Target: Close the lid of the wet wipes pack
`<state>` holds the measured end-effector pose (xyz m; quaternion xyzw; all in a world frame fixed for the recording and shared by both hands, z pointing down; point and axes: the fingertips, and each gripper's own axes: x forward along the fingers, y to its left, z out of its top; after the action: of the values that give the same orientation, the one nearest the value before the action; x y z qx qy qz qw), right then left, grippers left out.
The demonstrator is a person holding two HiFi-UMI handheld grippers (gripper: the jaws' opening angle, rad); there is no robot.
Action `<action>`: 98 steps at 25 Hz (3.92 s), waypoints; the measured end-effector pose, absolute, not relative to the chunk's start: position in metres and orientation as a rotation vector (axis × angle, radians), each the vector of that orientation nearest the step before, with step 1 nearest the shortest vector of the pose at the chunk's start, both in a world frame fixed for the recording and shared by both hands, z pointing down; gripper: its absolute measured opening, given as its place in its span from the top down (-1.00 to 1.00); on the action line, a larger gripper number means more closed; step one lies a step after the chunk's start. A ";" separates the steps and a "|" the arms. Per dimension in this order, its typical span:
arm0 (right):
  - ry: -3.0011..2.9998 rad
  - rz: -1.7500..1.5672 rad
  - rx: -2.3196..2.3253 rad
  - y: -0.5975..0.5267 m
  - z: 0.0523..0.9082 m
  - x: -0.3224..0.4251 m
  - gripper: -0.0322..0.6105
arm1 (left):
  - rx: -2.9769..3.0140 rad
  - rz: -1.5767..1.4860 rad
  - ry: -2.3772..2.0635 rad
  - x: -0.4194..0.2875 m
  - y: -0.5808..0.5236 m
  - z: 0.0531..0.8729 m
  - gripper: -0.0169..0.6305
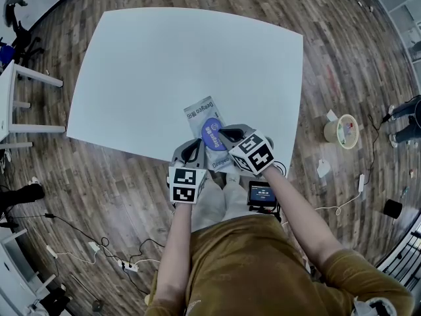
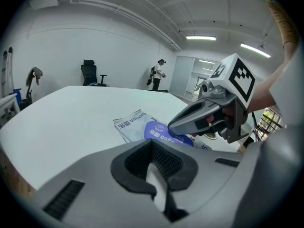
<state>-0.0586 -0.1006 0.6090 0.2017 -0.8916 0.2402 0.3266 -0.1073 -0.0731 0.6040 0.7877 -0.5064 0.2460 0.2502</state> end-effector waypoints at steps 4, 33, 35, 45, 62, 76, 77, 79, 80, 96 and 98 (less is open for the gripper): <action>-2.334 0.635 0.521 -0.101 0.611 -0.059 0.88 | 2.145 0.667 -1.378 -0.107 -0.074 0.606 0.95; -2.430 0.526 0.883 -0.121 0.536 -0.008 0.88 | 2.194 0.581 -1.503 -0.118 -0.075 0.553 0.96; -2.453 0.494 0.930 -0.123 0.521 -0.003 0.88 | 2.197 0.550 -1.533 -0.120 -0.076 0.542 0.96; -2.641 0.394 1.133 -0.127 0.437 0.016 0.88 | 2.259 0.470 -1.673 -0.130 -0.081 0.488 0.95; -2.730 0.014 1.477 -0.118 0.336 0.052 0.88 | 2.415 0.296 -1.911 -0.130 -0.088 0.373 0.96; -2.833 -0.099 1.502 -0.110 0.302 0.053 0.88 | 2.448 0.212 -2.014 -0.136 -0.088 0.328 0.95; -2.831 -0.097 1.498 -0.110 0.302 0.052 0.88 | 2.448 0.213 -2.017 -0.137 -0.089 0.327 0.95; -2.821 -0.093 1.496 -0.111 0.304 0.052 0.88 | 2.448 0.210 -2.018 -0.138 -0.090 0.326 0.96; -2.816 -0.092 1.498 -0.111 0.305 0.053 0.88 | 2.450 0.208 -2.018 -0.138 -0.090 0.325 0.96; -2.805 -0.077 1.506 -0.113 0.308 0.052 0.88 | 2.442 0.212 -2.009 -0.142 -0.091 0.330 0.96; -2.806 -0.079 1.507 -0.114 0.309 0.054 0.88 | 2.443 0.215 -2.009 -0.140 -0.092 0.332 0.96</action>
<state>0.0540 -0.1137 0.3094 0.4731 -0.8804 -0.0247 -0.0221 -0.1404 -0.0915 0.3316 0.7705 -0.6336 0.0678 -0.0146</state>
